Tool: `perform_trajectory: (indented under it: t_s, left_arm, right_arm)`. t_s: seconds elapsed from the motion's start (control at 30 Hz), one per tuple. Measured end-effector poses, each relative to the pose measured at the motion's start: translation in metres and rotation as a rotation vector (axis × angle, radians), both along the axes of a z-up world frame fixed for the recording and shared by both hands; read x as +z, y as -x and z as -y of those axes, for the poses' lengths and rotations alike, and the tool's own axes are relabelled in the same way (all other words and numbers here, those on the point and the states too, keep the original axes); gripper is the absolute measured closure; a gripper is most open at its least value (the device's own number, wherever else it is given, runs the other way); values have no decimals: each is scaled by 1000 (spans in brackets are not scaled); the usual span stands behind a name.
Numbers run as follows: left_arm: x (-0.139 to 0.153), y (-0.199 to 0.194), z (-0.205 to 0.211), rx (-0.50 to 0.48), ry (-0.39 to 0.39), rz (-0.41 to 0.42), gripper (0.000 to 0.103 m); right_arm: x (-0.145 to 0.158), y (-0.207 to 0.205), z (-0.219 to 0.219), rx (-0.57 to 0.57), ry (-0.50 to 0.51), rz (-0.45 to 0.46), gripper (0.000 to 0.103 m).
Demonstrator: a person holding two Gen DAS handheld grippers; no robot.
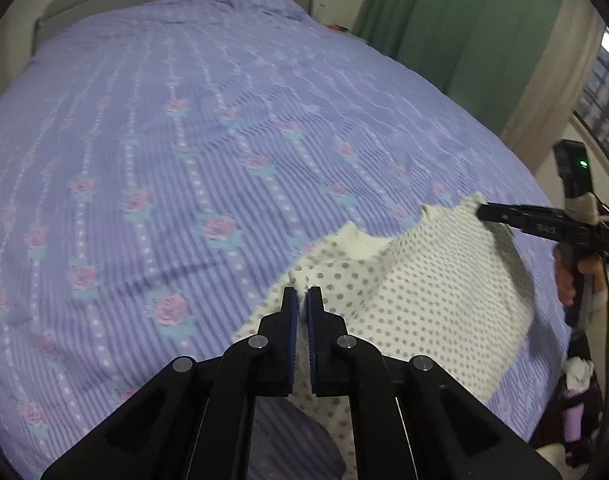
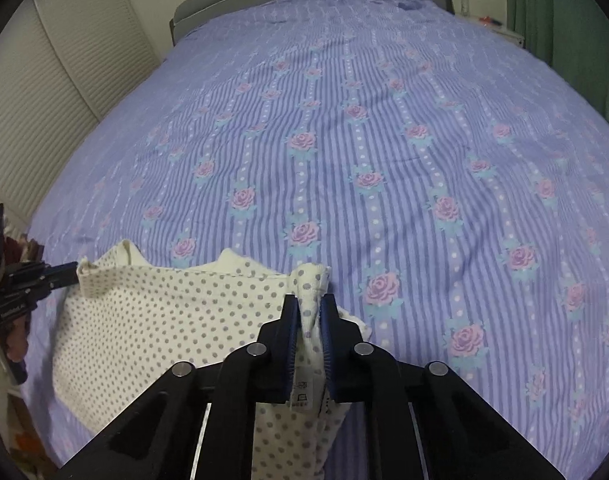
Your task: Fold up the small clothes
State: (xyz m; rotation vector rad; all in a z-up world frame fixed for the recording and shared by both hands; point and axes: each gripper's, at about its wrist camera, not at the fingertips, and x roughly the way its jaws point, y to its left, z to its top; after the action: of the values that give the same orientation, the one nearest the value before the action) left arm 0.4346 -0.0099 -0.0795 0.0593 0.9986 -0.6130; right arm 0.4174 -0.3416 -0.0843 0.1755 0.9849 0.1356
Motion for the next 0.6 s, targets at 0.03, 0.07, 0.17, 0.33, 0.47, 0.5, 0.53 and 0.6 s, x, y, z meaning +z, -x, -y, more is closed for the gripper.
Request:
perform_trajectory:
  t_s: [0.03,0.07,0.17,0.33,0.47,0.5,0.53,0.6]
  left_arm:
    - [2,-1,-3,29,2,11,96]
    - [4,-1,-6,47,15,21,96]
    - [2,-1,-9,92,15,27,96]
    - [-14,0,-7,128,-44,32,93]
    - [-9,1,-19,269,-95,69,66]
    - [-3,4,-24,342,-164,118,63]
    - [1,7,-26,366,-190,141,63]
    - [17,19,-34,362,-168,161,61]
  right_arm:
    - [1,1,1,-5,-6,7,91]
    - [4,3,3,-14,-14,11,91]
    - [14,10,5,-45,5,60,91]
    - [1,5,14,-95,29,20,91]
    - [1,17,18,-146,46,1,89]
    - [6,24,17,-166,73,12,89]
    - [10,30,15,-177,90,24,85]
    - [23,47,7,-209,153,63,65]
